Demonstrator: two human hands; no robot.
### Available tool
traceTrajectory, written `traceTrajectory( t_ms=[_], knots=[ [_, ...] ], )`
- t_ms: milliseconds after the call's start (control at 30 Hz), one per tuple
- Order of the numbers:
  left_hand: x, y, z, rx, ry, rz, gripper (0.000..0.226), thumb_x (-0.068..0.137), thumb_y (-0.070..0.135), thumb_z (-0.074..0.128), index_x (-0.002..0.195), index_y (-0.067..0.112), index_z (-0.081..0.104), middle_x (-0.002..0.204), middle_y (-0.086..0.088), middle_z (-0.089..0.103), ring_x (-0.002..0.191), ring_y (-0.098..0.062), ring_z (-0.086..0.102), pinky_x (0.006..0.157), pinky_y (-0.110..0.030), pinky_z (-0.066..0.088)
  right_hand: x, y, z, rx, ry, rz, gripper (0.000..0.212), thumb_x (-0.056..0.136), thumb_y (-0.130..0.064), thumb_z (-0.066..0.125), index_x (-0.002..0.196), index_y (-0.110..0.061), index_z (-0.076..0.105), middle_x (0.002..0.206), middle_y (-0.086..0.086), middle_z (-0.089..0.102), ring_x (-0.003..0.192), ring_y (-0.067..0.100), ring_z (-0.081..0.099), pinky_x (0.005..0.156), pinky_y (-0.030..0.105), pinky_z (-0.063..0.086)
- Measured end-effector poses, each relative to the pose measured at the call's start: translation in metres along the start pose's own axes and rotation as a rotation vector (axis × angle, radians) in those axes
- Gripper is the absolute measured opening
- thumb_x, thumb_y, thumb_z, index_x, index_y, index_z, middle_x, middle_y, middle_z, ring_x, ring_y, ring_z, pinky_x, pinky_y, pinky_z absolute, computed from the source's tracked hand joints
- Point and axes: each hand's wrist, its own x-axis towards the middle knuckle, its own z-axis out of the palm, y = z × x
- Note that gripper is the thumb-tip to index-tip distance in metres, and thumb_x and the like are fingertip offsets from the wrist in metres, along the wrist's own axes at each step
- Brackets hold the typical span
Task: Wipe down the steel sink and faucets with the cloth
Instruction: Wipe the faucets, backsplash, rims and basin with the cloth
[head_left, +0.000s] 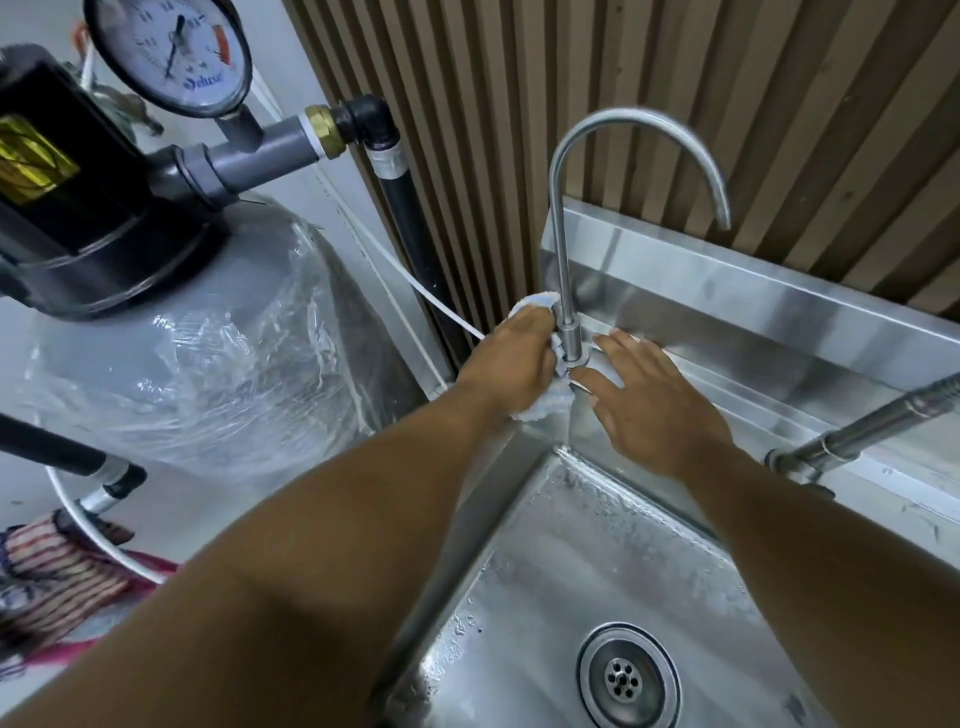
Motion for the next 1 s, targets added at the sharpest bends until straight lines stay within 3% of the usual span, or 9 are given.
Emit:
traceTrajectory(
  t_ms=[67,200,267,467,600,700,800,900,1000],
  knots=[
    [-0.003,-0.006,-0.002,-0.019,-0.009,0.049,0.026,0.095,0.011,0.045,0.118,0.006,0.056,0.122,-0.011,0.055,0.113,-0.025,0.049,0.083,-0.028,0.037,0.0,0.0,0.001,0.001,0.006,-0.003,0.042,0.096,-0.024,0.057,0.138,-0.023,0.055,0.147,0.02,0.047,0.141,0.039,0.038,0.118,0.051,0.029],
    [-0.053,-0.014,0.009,0.048,0.022,0.039,0.036,0.096,0.018,0.042,0.127,0.007,0.057,0.142,-0.015,0.051,0.134,-0.031,0.044,0.111,-0.039,0.036,0.001,0.001,0.002,0.008,0.01,-0.013,0.042,0.095,-0.024,0.061,0.136,-0.024,0.055,0.148,0.02,0.047,0.141,0.039,0.038,0.117,0.052,0.031],
    [-0.096,-0.019,0.014,0.119,0.038,-0.039,0.043,0.098,0.026,0.037,0.131,0.008,0.057,0.148,-0.017,0.047,0.139,-0.035,0.041,0.114,-0.049,0.034,0.001,0.001,0.001,-0.006,-0.007,-0.019,0.042,0.096,-0.025,0.059,0.137,-0.023,0.053,0.148,0.02,0.046,0.142,0.039,0.037,0.117,0.053,0.031],
    [-0.209,-0.016,0.009,0.206,0.044,-0.267,0.054,0.105,0.037,0.028,0.155,0.018,0.03,0.163,-0.006,0.023,0.151,-0.024,0.019,0.121,-0.044,0.022,0.001,0.001,-0.003,-0.037,-0.017,-0.059,0.056,0.093,-0.016,0.059,0.146,-0.029,0.048,0.151,0.027,0.037,0.142,0.043,0.032,0.116,0.055,0.028],
    [-0.181,-0.007,0.01,0.254,0.033,-0.351,0.056,0.104,0.038,0.025,0.156,0.015,0.026,0.162,-0.01,0.025,0.146,-0.032,0.027,0.118,-0.048,0.026,0.002,0.0,-0.003,0.003,-0.051,-0.041,0.068,0.089,-0.005,0.06,0.149,-0.035,0.045,0.155,0.03,0.027,0.145,0.047,0.024,0.115,0.059,0.025],
    [-0.138,-0.003,0.012,0.257,-0.077,-0.371,0.058,0.106,0.04,0.017,0.158,0.019,0.005,0.166,-0.005,0.005,0.151,-0.029,0.008,0.121,-0.046,0.01,0.003,-0.001,-0.002,0.022,-0.074,-0.039,0.067,0.09,-0.005,0.062,0.148,-0.036,0.047,0.156,0.031,0.026,0.145,0.049,0.023,0.114,0.062,0.024],
    [-0.136,0.001,0.007,0.308,-0.163,-0.324,0.058,0.107,0.038,0.016,0.158,0.02,-0.003,0.166,-0.003,-0.007,0.152,-0.027,-0.006,0.122,-0.047,0.002,0.0,-0.005,-0.007,0.0,-0.113,-0.015,0.07,0.093,-0.007,0.061,0.148,-0.044,0.04,0.157,0.03,0.022,0.147,0.049,0.018,0.114,0.065,0.019],
    [-0.181,-0.009,0.007,0.322,-0.175,-0.227,0.062,0.105,0.033,0.031,0.159,0.015,0.004,0.166,-0.007,-0.004,0.152,-0.029,-0.008,0.122,-0.05,0.003,-0.011,-0.043,-0.024,0.026,-0.099,0.161,0.069,0.087,-0.013,0.061,0.149,-0.038,0.041,0.16,0.023,0.02,0.149,0.039,0.019,0.11,0.069,0.015],
    [-0.238,-0.019,0.006,0.337,-0.088,-0.195,0.078,0.085,0.025,0.069,0.153,0.009,0.034,0.162,-0.013,0.025,0.15,-0.033,0.02,0.12,-0.053,0.021,-0.03,-0.106,-0.029,-0.003,-0.042,0.06,0.07,0.077,-0.016,0.065,0.144,-0.026,0.048,0.158,0.008,0.034,0.14,0.029,0.038,0.098,0.058,0.029]
  ],
)
